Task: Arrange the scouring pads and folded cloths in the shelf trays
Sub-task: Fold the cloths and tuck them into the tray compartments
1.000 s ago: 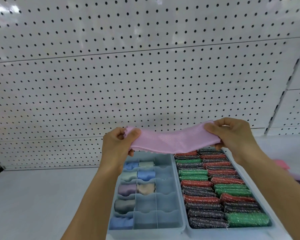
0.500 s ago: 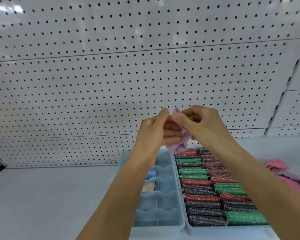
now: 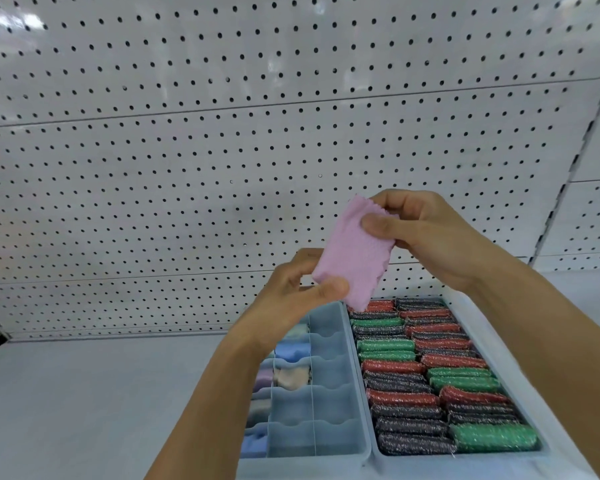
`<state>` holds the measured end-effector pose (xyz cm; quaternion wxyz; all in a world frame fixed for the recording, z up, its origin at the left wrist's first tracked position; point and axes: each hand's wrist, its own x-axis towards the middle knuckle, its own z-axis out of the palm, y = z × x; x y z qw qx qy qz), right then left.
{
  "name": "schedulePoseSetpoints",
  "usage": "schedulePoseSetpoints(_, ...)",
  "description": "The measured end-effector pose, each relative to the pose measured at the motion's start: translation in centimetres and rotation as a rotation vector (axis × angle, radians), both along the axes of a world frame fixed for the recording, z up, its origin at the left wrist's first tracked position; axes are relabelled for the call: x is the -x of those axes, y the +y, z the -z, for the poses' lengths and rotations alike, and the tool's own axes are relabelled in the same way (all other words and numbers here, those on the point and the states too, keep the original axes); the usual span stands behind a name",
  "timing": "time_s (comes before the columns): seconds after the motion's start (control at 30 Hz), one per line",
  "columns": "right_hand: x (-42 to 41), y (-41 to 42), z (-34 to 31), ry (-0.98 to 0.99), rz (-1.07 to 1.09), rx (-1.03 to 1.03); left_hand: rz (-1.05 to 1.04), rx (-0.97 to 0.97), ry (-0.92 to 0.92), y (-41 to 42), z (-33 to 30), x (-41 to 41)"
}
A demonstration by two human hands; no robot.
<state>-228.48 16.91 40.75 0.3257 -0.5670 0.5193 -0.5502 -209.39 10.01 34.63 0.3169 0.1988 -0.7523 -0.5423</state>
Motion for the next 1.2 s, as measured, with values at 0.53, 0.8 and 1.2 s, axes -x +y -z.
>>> schedulePoseSetpoints(0.53,-0.1,0.0,0.2,0.010,0.050,0.060,-0.327,-0.292,0.235,0.2,1.2,1.1)
schedulePoseSetpoints(0.8,-0.7,0.0,1.5,-0.290,-0.044,0.050,-0.163,-0.152,0.147,1.7,-0.9,1.7)
schedulePoseSetpoints(1.2,-2.6,1.3,5.2,-0.460,-0.097,0.009,-0.170,-0.214,0.254,1.1,-0.5,0.9)
